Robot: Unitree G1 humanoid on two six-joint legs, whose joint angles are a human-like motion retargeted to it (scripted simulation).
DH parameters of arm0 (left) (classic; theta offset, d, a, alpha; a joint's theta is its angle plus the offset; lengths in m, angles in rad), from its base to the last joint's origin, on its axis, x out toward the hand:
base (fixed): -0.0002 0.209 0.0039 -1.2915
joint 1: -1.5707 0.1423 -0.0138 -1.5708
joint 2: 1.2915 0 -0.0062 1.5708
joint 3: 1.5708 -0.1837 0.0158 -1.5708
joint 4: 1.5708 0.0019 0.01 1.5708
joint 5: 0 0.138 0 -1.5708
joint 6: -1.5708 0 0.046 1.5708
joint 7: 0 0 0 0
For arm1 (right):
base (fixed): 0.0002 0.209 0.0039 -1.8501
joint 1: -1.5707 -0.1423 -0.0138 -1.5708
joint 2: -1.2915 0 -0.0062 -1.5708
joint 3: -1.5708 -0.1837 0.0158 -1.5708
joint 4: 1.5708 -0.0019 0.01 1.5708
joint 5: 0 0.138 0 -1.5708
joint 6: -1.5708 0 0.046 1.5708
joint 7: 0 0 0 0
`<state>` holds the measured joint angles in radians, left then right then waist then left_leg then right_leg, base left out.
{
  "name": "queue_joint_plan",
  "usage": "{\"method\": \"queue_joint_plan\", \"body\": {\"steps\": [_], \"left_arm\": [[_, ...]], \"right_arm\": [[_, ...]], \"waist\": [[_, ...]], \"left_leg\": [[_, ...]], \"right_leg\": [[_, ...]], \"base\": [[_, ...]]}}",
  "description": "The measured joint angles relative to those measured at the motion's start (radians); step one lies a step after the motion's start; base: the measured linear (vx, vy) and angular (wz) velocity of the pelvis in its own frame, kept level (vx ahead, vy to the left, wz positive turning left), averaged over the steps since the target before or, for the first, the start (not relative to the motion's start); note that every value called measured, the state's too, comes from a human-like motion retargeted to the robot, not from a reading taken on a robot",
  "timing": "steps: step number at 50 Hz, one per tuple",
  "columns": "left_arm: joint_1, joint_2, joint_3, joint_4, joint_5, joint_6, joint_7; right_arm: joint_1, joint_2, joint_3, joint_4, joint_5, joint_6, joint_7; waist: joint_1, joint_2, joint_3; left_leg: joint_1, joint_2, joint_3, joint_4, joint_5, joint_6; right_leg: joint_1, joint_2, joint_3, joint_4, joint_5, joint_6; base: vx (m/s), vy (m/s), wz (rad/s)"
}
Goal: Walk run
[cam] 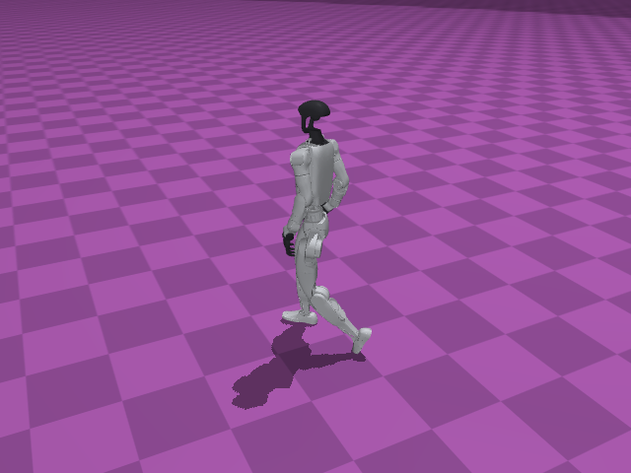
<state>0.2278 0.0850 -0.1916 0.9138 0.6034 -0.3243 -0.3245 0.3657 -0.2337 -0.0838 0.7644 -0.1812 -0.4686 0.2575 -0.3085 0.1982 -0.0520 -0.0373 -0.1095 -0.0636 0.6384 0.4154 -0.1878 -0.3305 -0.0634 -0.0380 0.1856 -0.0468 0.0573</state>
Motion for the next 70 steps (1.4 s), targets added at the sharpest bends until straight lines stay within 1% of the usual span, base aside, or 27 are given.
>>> {"method": "queue_joint_plan", "body": {"steps": [2, 5, 8, 15, 19, 23, 26, 28, 30, 31, 32, 35, 38, 40, 43, 46, 48, 49, 50, 52, 55, 59, 62, 65, 67, 68, 70], "left_arm": [[0.002, 0.002, -0.015, -0.017, 0.047, 0.002, 0.072], [0.018, 0.009, -0.023, -0.04, 0.107, 0.014, 0.217], [0.041, 0.001, -0.013, -0.062, 0.113, 0.008, 0.339], [0.062, 0.017, 0.009, -0.134, 0.027, -0.056, 0.505], [0.03, 0.033, -0.024, -0.152, 0.051, -0.027, 0.527], [0.004, 0.047, -0.029, -0.179, 0.06, -0.019, 0.502], [-0.015, 0.047, -0.032, -0.183, 0.055, -0.006, 0.443], [-0.025, 0.055, -0.047, -0.195, 0.03, 0.007, 0.408], [-0.045, 0.073, -0.08, -0.198, 0.018, 0.024, 0.371], [-0.06, 0.09, -0.083, -0.199, 0.02, 0.033, 0.353], [-0.073, 0.104, -0.084, -0.199, 0.023, 0.038, 0.335], [-0.094, 0.109, -0.083, -0.174, 0.045, 0.03, 0.285], [-0.087, 0.112, -0.091, -0.146, 0.053, 0.024, 0.229], [-0.057, 0.106, -0.094, -0.138, 0.052, 0.012, 0.21], [-0.02, 0.092, -0.112, -0.101, 0.031, -0.022, 0.207], [-0.004, 0.071, -0.129, -0.031, -0.016, -0.061, 0.191], [0.01, 0.051, -0.119, 0.005, -0.083, -0.056, 0.176], [0.013, 0.044, -0.109, 0.01, -0.132, -0.053, 0.167], [0.013, 0.039, -0.098, 0.008, -0.185, -0.052, 0.157], [0.029, 0.039, -0.04, -0.022, -0.201, -0.079, 0.178], [0.017, 0.034, 0.009, -0.064, -0.142, -0.085, 0.293], [0.039, 0.022, 0.045, -0.166, -0.152, -0.071, 0.323], [0.069, 0.043, 0.046, -0.252, -0.146, -0.095, 0.323], [0.092, 0.099, 0.039, -0.337, -0.068, -0.102, 0.36], [0.097, 0.129, 0.022, -0.377, -0.017, -0.095, 0.413], [0.083, 0.15, 0.011, -0.389, 0.003, -0.088, 0.443], [0.048, 0.182, 0.005, -0.393, 0.033, -0.064, 0.465]], "right_arm": [[-0.019, 0.0, -0.014, 0.024, 0.018, 0.028, -0.012], [-0.06, 0.005, -0.031, 0.063, -0.04, 0.049, -0.025], [-0.082, -0.016, 0.003, 0.049, -0.094, 0.038, -0.045], [-0.168, -0.044, 0.089, 0.036, -0.177, 0.036, -0.038], [-0.219, -0.074, 0.105, 0.053, -0.226, 0.056, 0.008], [-0.208, -0.081, 0.126, 0.057, -0.258, 0.048, 0.015], [-0.179, -0.067, 0.121, 0.057, -0.272, 0.038, 0.029], [-0.14, -0.06, 0.132, 0.038, -0.268, 0.026, 0.016], [-0.117, -0.057, 0.137, 0.017, -0.252, 0.014, -0.004], [-0.122, -0.046, 0.143, -0.003, -0.253, 0.006, -0.01], [-0.124, -0.038, 0.147, -0.024, -0.256, 0.0, -0.02], [-0.096, -0.026, 0.128, -0.105, -0.275, -0.004, -0.09], [-0.044, 0.001, 0.1, -0.183, -0.265, -0.029, -0.187], [-0.006, 0.009, 0.085, -0.217, -0.251, -0.054, -0.238], [0.043, 0.018, 0.045, -0.239, -0.213, -0.106, -0.318], [0.067, 0.014, 0.012, -0.24, -0.183, -0.144, -0.402], [0.07, 0.004, 0.009, -0.24, -0.186, -0.161, -0.444], [0.065, -0.003, 0.012, -0.239, -0.19, -0.163, -0.456], [0.057, -0.012, 0.017, -0.239, -0.194, -0.163, -0.464], [0.034, -0.025, 0.055, -0.232, -0.186, -0.168, -0.46], [-0.078, -0.038, 0.069, -0.149, -0.154, -0.188, -0.396], [-0.2, -0.082, 0.163, -0.073, -0.002, -0.12, -0.181], [-0.218, -0.117, 0.166, -0.094, 0.001, -0.08, -0.106], [-0.197, -0.122, 0.136, -0.12, -0.068, -0.048, -0.151], [-0.158, -0.094, 0.109, -0.135, -0.105, -0.04, -0.195], [-0.14, -0.069, 0.102, -0.143, -0.116, -0.04, -0.216], [-0.129, -0.034, 0.121, -0.147, -0.121, -0.04, -0.24]], "waist": [[-0.01, -0.032, -0.019], [0.032, -0.061, -0.02], [0.129, -0.119, -0.014], [0.254, -0.151, 0.003], [0.296, -0.145, 0.024], [0.351, -0.211, 0.025], [0.357, -0.244, 0.013], [0.329, -0.24, 0.034], [0.227, -0.24, 0.077], [0.214, -0.179, 0.073], [0.209, -0.131, 0.073], [0.213, -0.085, 0.111], [0.128, -0.068, 0.123], [0.072, -0.053, 0.12], [-0.023, -0.003, 0.103], [-0.064, 0.05, 0.098], [-0.07, 0.074, 0.115], [-0.076, 0.074, 0.133], [-0.084, 0.07, 0.154], [0.0, 0.047, 0.155], [0.017, 0.023, 0.188], [0.182, -0.034, 0.168], [0.274, -0.071, 0.126], [0.391, -0.172, 0.068], [0.468, -0.25, 0.061], [0.482, -0.273, 0.07], [0.472, -0.29, 0.089]], "left_leg": [[-0.069, 0.061, 0.177, 0.113, 0.084, -0.06], [-0.199, 0.048, 0.223, 0.229, -0.082, 0.096], [-0.356, -0.007, 0.264, 0.224, -0.213, 0.141], [-0.642, 0.218, 0.526, 0.035, -0.526, 0.36], [-0.744, 0.185, 0.497, -0.123, -0.576, 0.401], [-0.723, 0.143, 0.528, -0.175, -0.477, 0.441], [-0.675, 0.094, 0.472, -0.121, -0.636, 0.426], [-0.655, 0.058, 0.361, -0.054, -0.721, 0.416], [-0.56, -0.028, 0.298, 0.014, -0.841, 0.432], [-0.551, 0.034, 0.227, 0.008, -0.859, 0.411], [-0.539, 0.082, 0.18, 0.014, -0.884, 0.394], [-0.448, 0.122, 0.181, 0.051, -0.98, 0.378], [-0.28, 0.064, 0.156, -0.085, -0.964, 0.377], [-0.161, 0.027, 0.131, -0.208, -0.883, 0.362], [0.015, 0.012, 0.072, -0.406, -0.557, 0.25], [0.116, 0.042, 0.029, -0.461, -0.097, 0.115], [0.133, 0.076, 0.039, -0.35, 0.087, 0.0], [0.121, 0.101, 0.071, -0.226, 0.108, -0.031], [0.101, 0.128, 0.112, -0.081, 0.108, -0.046], [0.038, 0.081, 0.152, 0.089, 0.101, -0.01], [-0.176, -0.052, 0.017, 0.41, -0.074, -0.003], [-0.506, 0.113, 0.262, 0.569, -0.385, 0.209], [-0.691, 0.166, 0.351, 0.416, -0.5, 0.279], [-0.812, 0.182, 0.517, 0.117, -0.545, 0.335], [-0.841, 0.126, 0.497, -0.127, -0.554, 0.294], [-0.837, 0.089, 0.45, -0.219, -0.58, 0.256], [-0.819, 0.065, 0.391, -0.289, -0.611, 0.186]], "right_leg": [[0.046, -0.059, -0.058, -0.005, -0.04, -0.021], [0.122, -0.042, -0.099, -0.038, -0.076, -0.064], [0.191, -0.052, -0.088, -0.097, -0.074, -0.082], [0.327, 0.028, -0.183, -0.155, -0.164, -0.107], [0.406, 0.087, -0.257, -0.162, -0.165, -0.094], [0.459, 0.072, -0.264, -0.112, 0.024, 0.005], [0.449, 0.045, -0.258, 0.013, 0.358, 0.099], [0.387, 0.023, -0.253, 0.258, 0.544, 0.113], [0.248, 0.013, -0.227, 0.695, 0.57, 0.166], [0.187, 0.14, -0.184, 0.663, 0.57, 0.188], [0.129, 0.231, -0.143, 0.658, 0.539, 0.199], [-0.054, 0.232, -0.099, 0.789, 0.231, 0.133], [-0.23, 0.015, -0.206, 0.765, 0.06, 0.003], [-0.305, -0.068, -0.247, 0.641, 0.016, -0.019], [-0.385, -0.1, -0.259, 0.401, -0.028, -0.004], [-0.402, -0.051, -0.144, 0.183, -0.07, 0.056], [-0.367, -0.024, -0.159, 0.123, -0.094, 0.018], [-0.336, -0.012, -0.173, 0.128, 0.007, -0.022], [-0.301, 0.0, -0.181, 0.144, 0.163, -0.067], [-0.244, 0.072, -0.086, 0.277, -0.092, -0.188], [-0.171, -0.001, -0.113, 0.422, -0.269, -0.176], [0.027, 0.076, -0.071, 0.345, -0.331, -0.218], [0.227, 0.133, -0.093, 0.132, -0.144, -0.2], [0.381, 0.11, -0.068, -0.052, 0.353, -0.041], [0.427, 0.041, -0.069, 0.006, 0.57, 0.131], [0.416, 0.017, -0.129, 0.135, 0.57, 0.186], [0.402, 0.018, -0.18, 0.368, 0.57, 0.205]], "base": [[0.84, -0.16, 1.49], [0.77, -0.2, 0.62], [0.79, -0.16, -0.12], [0.75, -0.21, 0.44], [1.08, -0.1, 0.68], [1.24, -0.11, 0.33], [1.4, -0.07, 0.69], [1.39, -0.13, 1.37], [1.15, -0.31, 2.57], [1.21, -0.44, 1.36], [1.36, -0.43, -0.1], [1.46, -0.31, 0.11], [1.51, -0.28, 1.19], [1.48, -0.25, 1.17], [1.85, -0.4, 1.28], [1.91, -0.51, 0.66], [1.72, -0.5, 0.11], [1.55, -0.45, 0.15], [1.64, -0.56, -0.79], [1.95, -0.66, -0.97], [1.88, -0.44, 0.13], [1.73, -0.35, -0.79], [2.22, -0.39, 0.04], [2.39, -0.41, -0.3], [2.39, -0.41, -0.37], [2.19, -0.55, 0.19], [1.76, -0.69, 0.99]]}}
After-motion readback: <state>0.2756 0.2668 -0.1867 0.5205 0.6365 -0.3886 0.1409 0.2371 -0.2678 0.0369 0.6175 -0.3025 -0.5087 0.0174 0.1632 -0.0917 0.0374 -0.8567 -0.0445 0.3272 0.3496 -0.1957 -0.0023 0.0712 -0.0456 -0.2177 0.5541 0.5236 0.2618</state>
